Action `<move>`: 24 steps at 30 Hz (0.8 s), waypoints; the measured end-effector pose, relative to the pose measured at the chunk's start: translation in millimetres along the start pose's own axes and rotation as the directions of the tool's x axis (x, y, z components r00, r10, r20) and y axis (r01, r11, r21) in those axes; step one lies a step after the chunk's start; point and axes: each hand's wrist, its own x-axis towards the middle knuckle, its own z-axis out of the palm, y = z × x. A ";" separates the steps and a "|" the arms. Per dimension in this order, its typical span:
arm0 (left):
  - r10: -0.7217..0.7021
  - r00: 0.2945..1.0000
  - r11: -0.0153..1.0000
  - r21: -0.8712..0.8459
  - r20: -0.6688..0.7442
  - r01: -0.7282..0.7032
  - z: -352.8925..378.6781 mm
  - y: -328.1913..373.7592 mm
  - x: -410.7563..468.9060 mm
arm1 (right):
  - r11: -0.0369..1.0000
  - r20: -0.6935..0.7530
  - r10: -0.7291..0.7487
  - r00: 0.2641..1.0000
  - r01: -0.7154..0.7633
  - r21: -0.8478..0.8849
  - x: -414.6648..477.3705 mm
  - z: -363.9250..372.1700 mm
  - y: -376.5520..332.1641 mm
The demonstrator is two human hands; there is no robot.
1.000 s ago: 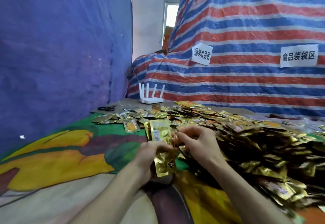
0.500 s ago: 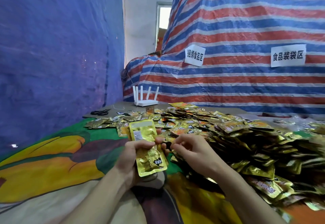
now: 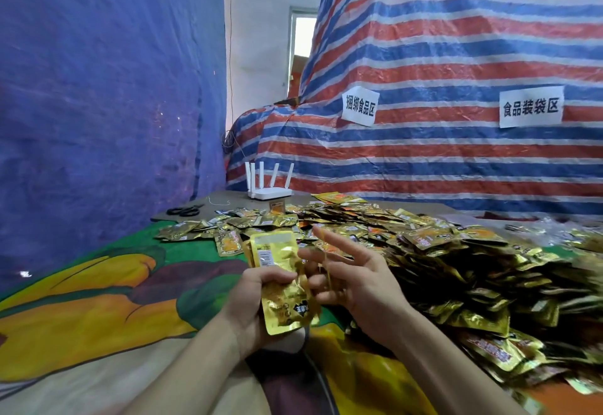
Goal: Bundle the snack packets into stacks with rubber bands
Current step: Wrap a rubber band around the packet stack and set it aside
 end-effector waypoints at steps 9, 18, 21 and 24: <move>0.246 0.872 0.951 -0.071 -0.424 -0.302 -16.6 9.7 8.8 | 0.953 -0.192 -0.055 0.980 -0.006 -0.302 -2.7 13.6 15.8; 0.227 0.878 0.973 0.049 -0.422 -0.228 -1.7 2.4 12.0 | 0.895 -0.101 -0.148 0.984 0.090 -0.436 -6.2 33.6 33.0; 0.281 0.835 0.959 0.168 -0.473 -0.228 -1.9 -5.7 15.6 | 0.858 -0.077 -0.232 0.970 0.167 -0.486 -9.5 34.6 34.3; 0.275 0.861 0.960 0.169 -0.427 -0.222 -1.2 -8.5 14.3 | 0.839 -0.079 -0.271 0.959 0.195 -0.509 -10.1 34.5 35.2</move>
